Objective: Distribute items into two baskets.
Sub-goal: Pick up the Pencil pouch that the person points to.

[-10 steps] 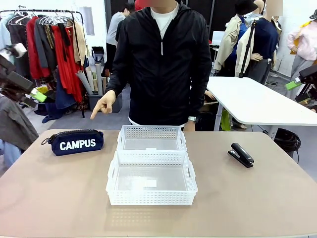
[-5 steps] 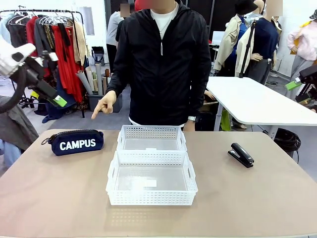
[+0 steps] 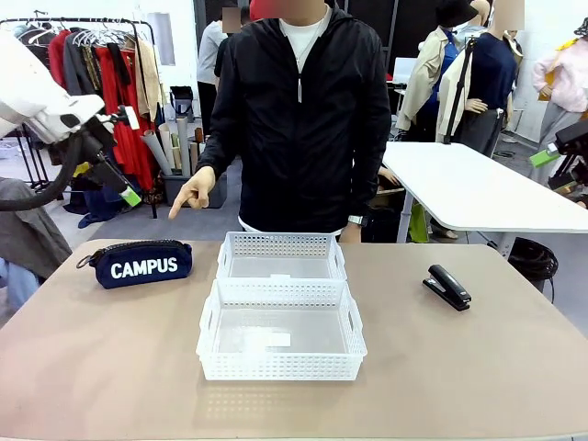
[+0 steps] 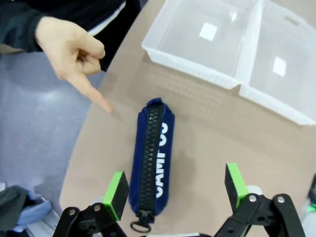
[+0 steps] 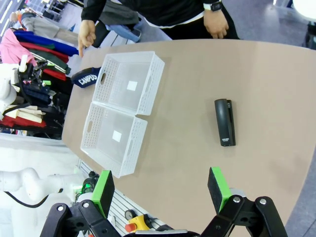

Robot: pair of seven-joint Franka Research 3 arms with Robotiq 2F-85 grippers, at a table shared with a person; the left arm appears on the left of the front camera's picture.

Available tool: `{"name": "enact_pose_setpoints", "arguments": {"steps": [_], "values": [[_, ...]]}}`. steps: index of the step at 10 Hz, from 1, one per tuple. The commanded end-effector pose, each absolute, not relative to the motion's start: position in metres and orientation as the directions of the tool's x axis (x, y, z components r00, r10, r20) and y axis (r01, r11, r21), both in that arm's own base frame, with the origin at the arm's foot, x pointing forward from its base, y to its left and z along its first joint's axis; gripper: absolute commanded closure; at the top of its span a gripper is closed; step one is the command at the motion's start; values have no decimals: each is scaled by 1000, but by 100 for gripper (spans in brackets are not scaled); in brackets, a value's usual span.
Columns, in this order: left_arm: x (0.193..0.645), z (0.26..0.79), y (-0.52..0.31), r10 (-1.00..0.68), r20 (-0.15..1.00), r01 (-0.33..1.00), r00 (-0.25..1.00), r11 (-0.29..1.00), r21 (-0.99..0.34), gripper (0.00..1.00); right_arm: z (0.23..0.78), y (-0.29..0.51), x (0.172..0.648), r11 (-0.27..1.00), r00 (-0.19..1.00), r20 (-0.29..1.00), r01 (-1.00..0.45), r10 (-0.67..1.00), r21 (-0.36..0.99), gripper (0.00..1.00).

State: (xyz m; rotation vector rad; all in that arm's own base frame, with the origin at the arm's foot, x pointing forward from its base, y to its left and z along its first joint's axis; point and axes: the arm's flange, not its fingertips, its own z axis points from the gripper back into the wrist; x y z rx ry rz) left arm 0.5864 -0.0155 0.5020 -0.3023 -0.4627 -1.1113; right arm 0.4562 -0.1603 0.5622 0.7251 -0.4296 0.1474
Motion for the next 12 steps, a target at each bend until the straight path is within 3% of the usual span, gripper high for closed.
{"name": "enact_pose_setpoints", "arguments": {"steps": [1, 4, 8, 12], "values": [[601, 494, -16, -862, 427, 935, 274, 343, 92, 0, 564, -160, 457, 747, 898, 439, -279, -20, 604, 0], [616, 480, -29, -942, 290, 964, 166, 216, 152, 0, 564, -160, 457, 747, 898, 439, -279, -20, 604, 0], [616, 453, -31, -990, 119, 990, 74, 87, 109, 0, 564, -160, 457, 747, 898, 439, -279, -20, 604, 0], [616, 441, -38, -998, 57, 996, 18, 23, 87, 0, 564, -160, 457, 747, 898, 439, -279, -20, 604, 0]]}}
